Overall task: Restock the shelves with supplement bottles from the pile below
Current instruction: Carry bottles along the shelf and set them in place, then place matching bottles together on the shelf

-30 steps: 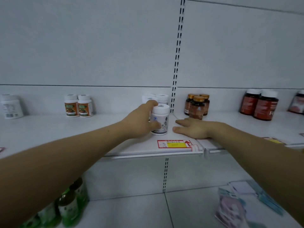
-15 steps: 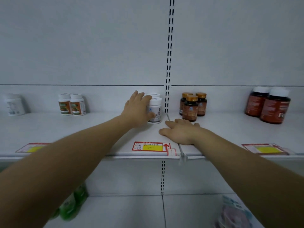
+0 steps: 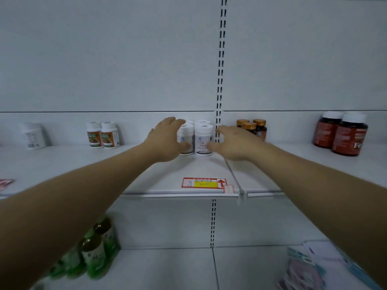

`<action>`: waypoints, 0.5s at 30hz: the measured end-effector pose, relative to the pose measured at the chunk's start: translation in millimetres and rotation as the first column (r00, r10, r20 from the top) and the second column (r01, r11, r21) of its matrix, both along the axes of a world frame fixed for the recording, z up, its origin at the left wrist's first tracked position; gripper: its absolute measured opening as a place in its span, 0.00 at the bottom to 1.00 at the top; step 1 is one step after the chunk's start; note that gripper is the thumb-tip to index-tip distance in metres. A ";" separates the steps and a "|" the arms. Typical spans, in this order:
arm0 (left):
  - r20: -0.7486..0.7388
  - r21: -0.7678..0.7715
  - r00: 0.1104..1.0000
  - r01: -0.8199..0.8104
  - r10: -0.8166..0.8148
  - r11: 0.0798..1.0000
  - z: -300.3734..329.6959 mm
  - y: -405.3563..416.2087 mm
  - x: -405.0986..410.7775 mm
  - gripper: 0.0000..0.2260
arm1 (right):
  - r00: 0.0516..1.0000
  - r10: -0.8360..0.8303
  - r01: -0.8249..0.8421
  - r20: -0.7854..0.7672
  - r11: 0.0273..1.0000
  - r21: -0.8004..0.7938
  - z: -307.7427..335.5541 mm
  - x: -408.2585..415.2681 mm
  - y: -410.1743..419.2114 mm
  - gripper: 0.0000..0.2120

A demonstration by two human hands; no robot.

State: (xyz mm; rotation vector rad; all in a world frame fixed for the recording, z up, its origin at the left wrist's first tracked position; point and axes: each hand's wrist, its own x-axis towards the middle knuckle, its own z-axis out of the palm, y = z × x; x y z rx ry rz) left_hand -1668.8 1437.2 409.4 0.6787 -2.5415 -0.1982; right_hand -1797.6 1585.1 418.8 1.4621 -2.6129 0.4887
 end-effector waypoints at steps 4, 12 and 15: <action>0.104 0.164 0.994 -0.033 0.016 0.986 5.9 -9.5 67.8 0.28 | 0.997 0.041 -0.040 -0.066 0.999 0.019 33.5 36.3 -44.8 0.34; 0.188 0.172 0.962 -0.232 0.199 0.957 7.9 -85.0 264.6 0.27 | 0.942 0.318 -0.311 -0.111 0.947 0.073 47.5 208.0 -194.8 0.33; 0.204 0.187 0.934 -0.331 0.293 0.925 6.3 -114.5 343.0 0.27 | 0.902 0.418 -0.411 -0.105 0.908 0.078 42.8 285.9 -250.5 0.32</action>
